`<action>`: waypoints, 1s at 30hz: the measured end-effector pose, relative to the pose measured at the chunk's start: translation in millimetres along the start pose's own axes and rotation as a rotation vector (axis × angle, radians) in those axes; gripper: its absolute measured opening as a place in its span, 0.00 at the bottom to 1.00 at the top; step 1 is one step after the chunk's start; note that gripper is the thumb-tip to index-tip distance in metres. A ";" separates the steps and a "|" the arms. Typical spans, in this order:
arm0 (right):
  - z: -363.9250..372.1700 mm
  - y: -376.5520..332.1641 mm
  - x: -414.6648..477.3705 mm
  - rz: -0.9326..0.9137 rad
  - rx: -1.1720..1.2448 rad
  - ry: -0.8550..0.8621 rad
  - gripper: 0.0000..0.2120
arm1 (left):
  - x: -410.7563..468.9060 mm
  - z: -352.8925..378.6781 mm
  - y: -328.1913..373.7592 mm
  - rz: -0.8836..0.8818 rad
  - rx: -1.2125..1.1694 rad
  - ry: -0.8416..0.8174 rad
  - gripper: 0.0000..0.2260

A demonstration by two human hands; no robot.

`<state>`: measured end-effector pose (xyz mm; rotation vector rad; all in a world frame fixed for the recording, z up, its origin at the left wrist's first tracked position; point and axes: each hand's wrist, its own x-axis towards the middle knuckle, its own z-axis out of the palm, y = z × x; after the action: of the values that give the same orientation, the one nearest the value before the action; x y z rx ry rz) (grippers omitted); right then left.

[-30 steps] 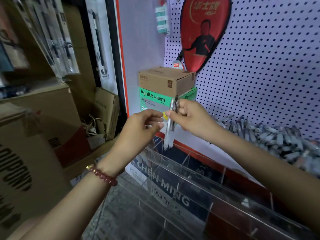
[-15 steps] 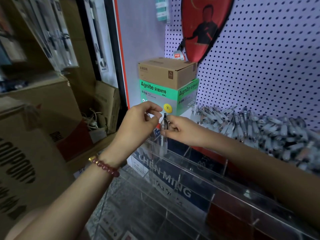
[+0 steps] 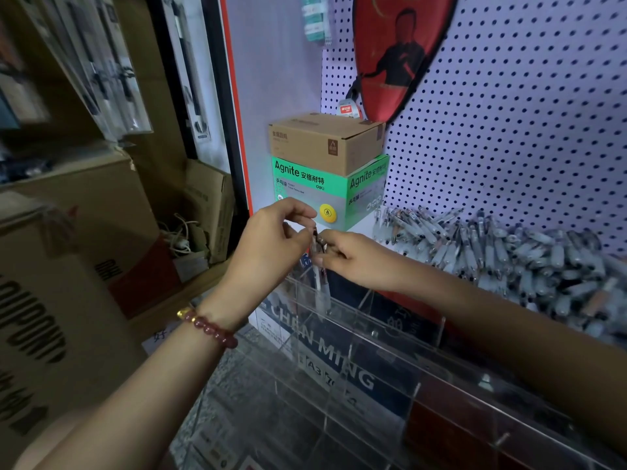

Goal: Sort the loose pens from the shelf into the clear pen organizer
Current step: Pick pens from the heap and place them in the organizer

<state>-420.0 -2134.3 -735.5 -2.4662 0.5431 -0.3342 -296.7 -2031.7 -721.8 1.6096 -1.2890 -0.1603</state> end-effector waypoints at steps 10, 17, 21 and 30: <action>-0.8 6.6 2.4 0.010 0.067 -0.010 0.14 | 1.0 2.4 -0.4 0.000 0.012 -0.004 0.10; -29.7 7.7 -3.7 0.141 0.233 -0.212 0.17 | 0.4 4.8 7.8 0.038 -0.007 0.038 0.08; -64.8 41.5 -6.6 0.231 -0.011 -0.099 0.06 | -2.1 8.6 18.3 0.104 -0.085 0.030 0.08; -72.7 115.4 -27.7 0.409 -0.536 0.262 0.16 | 2.9 29.8 22.9 0.152 -0.231 -0.055 0.12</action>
<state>-505.2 -2243.5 -749.2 -2.7311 1.3752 -0.3820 -329.4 -2050.0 -717.1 1.3144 -1.3769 -0.2513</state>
